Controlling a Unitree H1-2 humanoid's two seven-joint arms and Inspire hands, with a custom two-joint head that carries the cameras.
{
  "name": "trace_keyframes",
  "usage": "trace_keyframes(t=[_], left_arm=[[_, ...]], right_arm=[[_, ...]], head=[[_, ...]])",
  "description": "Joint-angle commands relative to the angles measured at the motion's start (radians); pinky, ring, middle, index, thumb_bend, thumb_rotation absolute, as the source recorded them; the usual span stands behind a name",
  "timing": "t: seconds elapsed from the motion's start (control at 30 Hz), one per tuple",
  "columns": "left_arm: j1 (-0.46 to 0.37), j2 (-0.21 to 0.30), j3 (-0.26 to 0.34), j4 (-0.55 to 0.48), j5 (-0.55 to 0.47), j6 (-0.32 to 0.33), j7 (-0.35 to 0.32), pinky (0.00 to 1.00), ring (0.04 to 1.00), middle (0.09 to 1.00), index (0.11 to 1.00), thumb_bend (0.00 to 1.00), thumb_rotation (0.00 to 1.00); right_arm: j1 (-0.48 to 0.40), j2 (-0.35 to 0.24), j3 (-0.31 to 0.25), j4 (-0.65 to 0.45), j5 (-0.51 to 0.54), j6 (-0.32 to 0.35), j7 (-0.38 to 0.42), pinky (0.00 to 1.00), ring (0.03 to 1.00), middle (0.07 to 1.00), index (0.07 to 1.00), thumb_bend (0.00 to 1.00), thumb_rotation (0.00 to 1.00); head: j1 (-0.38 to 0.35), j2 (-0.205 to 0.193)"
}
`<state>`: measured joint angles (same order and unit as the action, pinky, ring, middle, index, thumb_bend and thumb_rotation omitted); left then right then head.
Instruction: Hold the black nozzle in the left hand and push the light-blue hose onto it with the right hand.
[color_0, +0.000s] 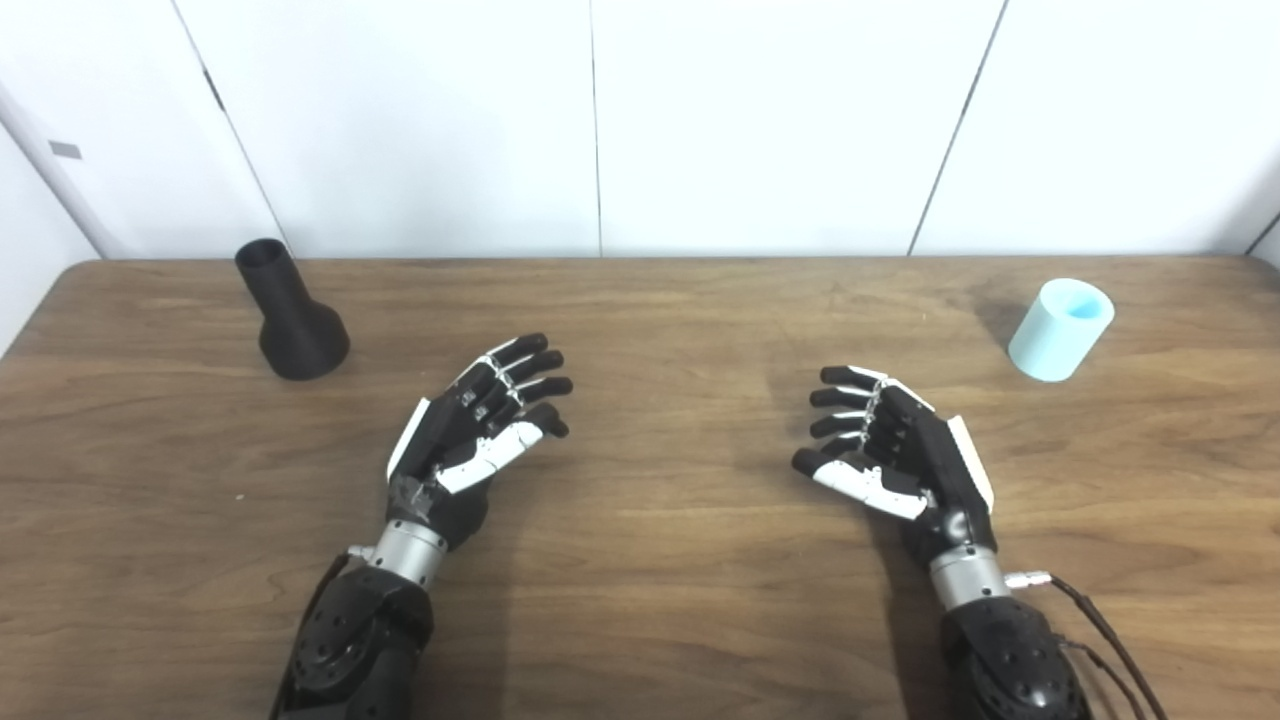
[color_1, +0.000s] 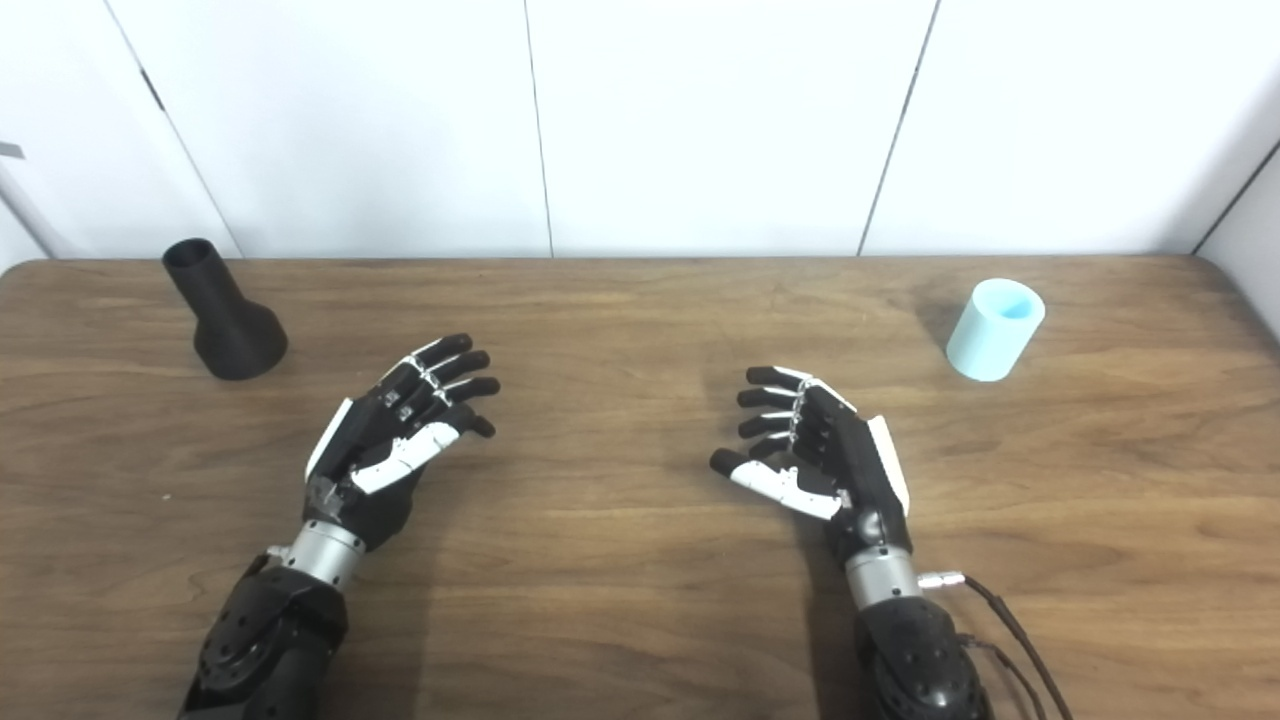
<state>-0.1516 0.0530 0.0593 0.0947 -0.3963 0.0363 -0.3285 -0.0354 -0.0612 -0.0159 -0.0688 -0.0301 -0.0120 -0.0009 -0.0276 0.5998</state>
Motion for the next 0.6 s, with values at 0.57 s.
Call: trace_keyframes(t=[0.57], left_arm=[[0.035,-0.015,-0.015,0.068,0.005,-0.031,-0.017,0.5,0.681,0.746,0.745,0.67,0.01]], right_arm=[[-0.011,-0.022,-0.012,-0.016,0.019,-0.054,0.014,0.46,0.572,0.65,0.692,0.73,0.2]], head=[[0.173,-0.077]])
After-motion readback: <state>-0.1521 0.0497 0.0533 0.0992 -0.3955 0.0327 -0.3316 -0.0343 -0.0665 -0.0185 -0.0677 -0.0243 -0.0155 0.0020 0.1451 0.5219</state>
